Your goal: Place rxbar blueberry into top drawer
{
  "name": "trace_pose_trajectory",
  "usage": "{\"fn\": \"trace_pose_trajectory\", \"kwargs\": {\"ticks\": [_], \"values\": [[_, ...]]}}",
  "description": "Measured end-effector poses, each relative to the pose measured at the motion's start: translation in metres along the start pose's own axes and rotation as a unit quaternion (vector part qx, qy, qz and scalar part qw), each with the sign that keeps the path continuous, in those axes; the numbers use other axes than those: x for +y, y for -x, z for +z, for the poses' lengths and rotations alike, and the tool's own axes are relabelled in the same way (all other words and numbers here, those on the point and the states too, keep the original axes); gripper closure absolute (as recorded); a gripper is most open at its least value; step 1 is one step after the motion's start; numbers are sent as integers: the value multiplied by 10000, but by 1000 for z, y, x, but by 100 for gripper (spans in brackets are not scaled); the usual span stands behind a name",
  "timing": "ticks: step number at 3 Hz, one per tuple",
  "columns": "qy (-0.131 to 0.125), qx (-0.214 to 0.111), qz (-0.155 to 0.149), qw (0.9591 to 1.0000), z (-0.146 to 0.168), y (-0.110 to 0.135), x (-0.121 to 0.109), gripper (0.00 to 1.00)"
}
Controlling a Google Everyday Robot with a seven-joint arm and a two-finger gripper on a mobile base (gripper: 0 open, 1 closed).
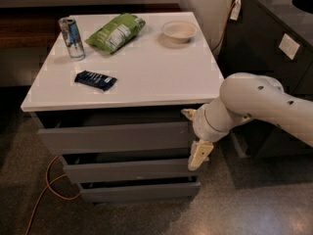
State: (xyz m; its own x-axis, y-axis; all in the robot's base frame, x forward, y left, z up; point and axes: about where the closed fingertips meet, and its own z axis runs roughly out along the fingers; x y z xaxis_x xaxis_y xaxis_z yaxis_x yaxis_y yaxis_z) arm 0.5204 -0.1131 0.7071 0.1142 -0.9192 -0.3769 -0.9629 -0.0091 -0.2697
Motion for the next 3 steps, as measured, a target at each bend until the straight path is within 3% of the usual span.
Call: {"fn": "trace_pose_trajectory", "kwargs": {"ticks": [3], "values": [[-327,-77,-261,9991,61,-12,-35,2]]}}
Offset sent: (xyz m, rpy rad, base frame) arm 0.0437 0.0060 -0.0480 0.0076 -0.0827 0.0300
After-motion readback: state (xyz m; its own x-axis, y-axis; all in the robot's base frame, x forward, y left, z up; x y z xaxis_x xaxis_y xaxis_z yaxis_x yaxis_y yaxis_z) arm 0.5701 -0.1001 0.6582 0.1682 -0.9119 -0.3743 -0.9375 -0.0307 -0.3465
